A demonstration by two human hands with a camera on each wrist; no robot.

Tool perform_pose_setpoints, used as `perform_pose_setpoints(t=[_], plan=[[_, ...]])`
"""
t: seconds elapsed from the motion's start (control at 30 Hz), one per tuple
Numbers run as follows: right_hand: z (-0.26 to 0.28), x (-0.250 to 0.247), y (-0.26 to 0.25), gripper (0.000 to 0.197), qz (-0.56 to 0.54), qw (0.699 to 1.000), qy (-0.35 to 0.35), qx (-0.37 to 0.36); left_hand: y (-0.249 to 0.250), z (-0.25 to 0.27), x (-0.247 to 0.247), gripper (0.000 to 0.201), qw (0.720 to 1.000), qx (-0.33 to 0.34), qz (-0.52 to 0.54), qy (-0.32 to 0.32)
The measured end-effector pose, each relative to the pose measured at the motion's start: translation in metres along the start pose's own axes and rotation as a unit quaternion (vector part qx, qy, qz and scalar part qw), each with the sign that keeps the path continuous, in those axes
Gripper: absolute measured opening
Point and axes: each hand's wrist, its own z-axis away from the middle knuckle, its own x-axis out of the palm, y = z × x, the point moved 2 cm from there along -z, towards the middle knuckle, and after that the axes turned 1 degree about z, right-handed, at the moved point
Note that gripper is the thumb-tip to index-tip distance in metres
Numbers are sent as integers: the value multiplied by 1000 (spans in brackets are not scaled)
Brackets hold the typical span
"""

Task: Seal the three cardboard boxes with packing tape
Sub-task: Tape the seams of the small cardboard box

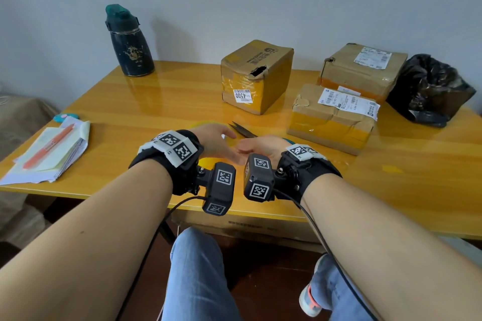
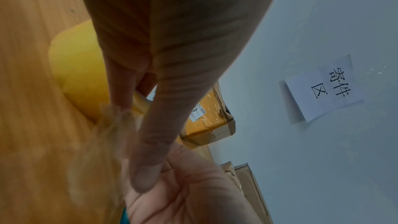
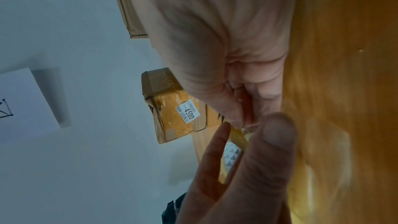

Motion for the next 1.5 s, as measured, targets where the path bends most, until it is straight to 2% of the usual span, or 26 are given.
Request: perform_pose_setpoints(t=[0.17, 0.27, 0.33, 0.4, 0.47, 0.57, 0.67, 0.8, 0.87, 0.97, 1.03, 1.2, 1.4, 1.5], plan=[[10, -15, -13, 20, -127, 991, -15, -26, 5, 1, -1, 87, 999, -8, -21, 26], [16, -31, -17, 16, -156, 986, -26, -55, 14, 1, 1, 79, 997, -1, 65, 32], [19, -40, -19, 12, -147, 986, -30, -68, 23, 2, 0, 70, 996, 16, 63, 57], [21, -51, -22, 6, -118, 990, -32, -65, 33, 5, -3, 59, 994, 54, 26, 89], [23, -63, -25, 11, -68, 996, -33, -51, 45, 7, -6, 48, 987, 119, -3, 110], [33, -84, -33, 23, -6, 999, -44, -14, 66, 12, -6, 36, 973, 209, -7, 95], [44, -104, -46, 22, 39, 998, -41, -14, 85, 11, -2, 28, 959, 257, -40, 113], [53, -126, -63, 19, 100, 994, 1, -34, 107, 7, 1, 23, 913, 335, -116, 201], [57, -136, -70, 15, 46, 998, 11, -41, 114, 4, 3, 26, 877, 384, -146, 250], [60, -148, -82, 15, -19, 998, 7, -58, 120, -2, 7, 33, 802, 485, -167, 308], [59, -154, -89, 14, -54, 996, -4, -73, 124, -6, 7, 40, 770, 519, -161, 335], [49, -163, -103, 11, -67, 993, 5, -93, 134, -17, 1, 49, 737, 540, -157, 374], [38, -169, -114, 11, -61, 993, 11, -99, 140, -32, -7, 56, 728, 552, -176, 367], [36, -167, -115, 9, -69, 992, 8, -109, 140, -35, -10, 59, 711, 566, -166, 382]])
